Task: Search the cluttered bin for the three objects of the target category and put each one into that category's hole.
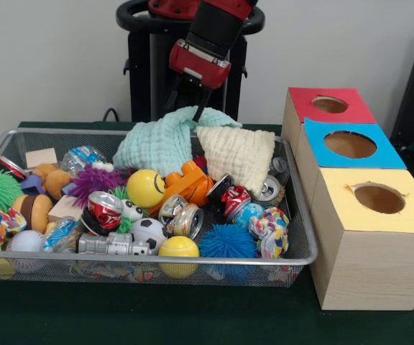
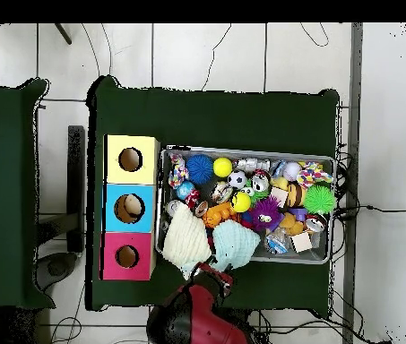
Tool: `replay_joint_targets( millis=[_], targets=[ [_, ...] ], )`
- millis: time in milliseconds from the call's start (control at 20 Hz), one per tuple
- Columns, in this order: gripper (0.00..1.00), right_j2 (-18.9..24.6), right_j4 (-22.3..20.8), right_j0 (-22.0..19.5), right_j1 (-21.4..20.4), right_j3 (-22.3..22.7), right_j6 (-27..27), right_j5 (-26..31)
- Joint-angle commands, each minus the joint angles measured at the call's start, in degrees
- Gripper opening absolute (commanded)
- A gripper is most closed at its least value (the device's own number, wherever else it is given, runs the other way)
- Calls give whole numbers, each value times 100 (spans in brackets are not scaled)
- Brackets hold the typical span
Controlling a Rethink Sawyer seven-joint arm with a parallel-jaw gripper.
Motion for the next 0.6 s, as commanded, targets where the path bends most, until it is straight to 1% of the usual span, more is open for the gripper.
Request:
replay_joint_targets(
  millis=[50, 400, 450, 600],
  targets=[
    [100, 258, -362, -463, 498, -868, 1009, -791],
    [100, 279, -894, -930, 774, -851, 1032, -1316],
    [100, 288, -923, -963, 792, -850, 1036, -1360],
    [100, 261, -830, -876, 805, -826, 976, -1383]
  ],
)
